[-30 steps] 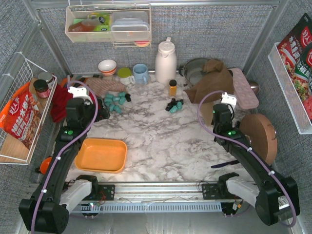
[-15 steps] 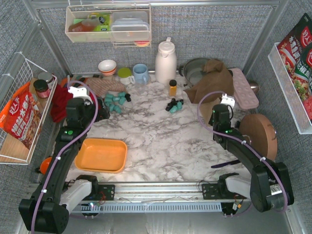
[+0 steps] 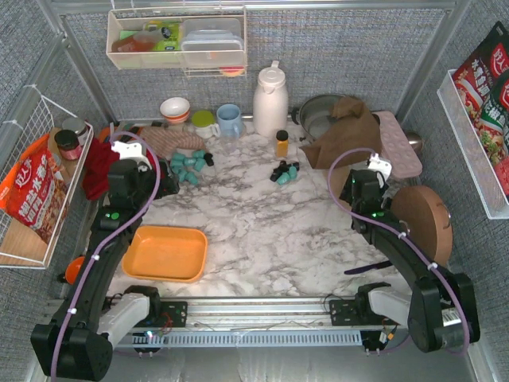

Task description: Mix the coffee capsules in the storage basket

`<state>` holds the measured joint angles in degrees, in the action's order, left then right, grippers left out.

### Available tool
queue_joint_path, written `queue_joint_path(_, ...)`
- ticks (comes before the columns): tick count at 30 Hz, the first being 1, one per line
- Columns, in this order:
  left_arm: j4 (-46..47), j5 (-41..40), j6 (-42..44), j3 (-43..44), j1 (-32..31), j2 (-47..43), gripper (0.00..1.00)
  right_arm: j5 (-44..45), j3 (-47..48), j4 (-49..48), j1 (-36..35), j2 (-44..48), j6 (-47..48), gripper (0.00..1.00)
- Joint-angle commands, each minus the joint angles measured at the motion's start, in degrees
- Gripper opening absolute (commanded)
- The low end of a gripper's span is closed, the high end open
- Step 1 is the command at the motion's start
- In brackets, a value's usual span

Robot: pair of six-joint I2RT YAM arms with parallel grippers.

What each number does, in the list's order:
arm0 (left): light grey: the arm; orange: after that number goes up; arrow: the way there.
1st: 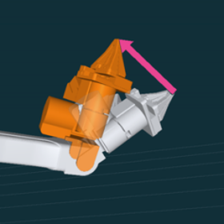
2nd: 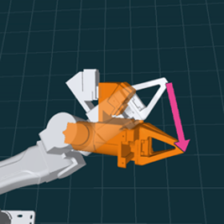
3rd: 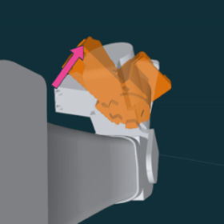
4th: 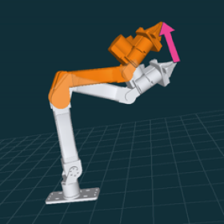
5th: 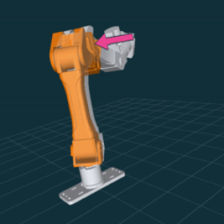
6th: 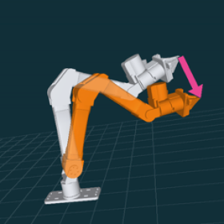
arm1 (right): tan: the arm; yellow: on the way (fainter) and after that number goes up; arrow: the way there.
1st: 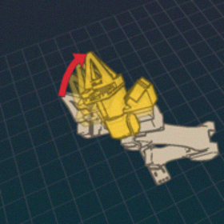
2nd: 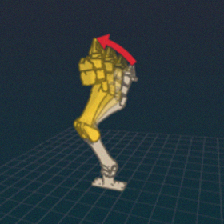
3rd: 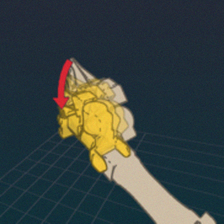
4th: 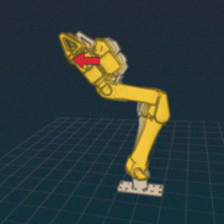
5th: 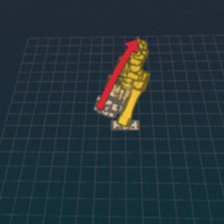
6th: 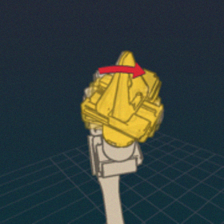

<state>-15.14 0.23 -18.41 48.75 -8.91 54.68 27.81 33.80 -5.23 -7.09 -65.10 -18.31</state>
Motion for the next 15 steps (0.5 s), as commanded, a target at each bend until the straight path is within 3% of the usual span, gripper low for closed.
queue_joint_path(1,-0.3,0.7,0.2,-0.1,0.0,-0.2,0.99,2.8,1.7,4.3,0.1,2.7,-0.5,0.72)
queue_joint_path(6,-0.3,1.6,-0.2,0.0,0.0,0.0,0.99,2.3,3.6,9.2,-0.5,8.1,1.1,0.77)
queue_joint_path(15,0.2,0.9,-3.4,0.3,-1.0,-0.4,0.99,0.8,8.8,17.7,-5.3,16.4,7.0,0.77)
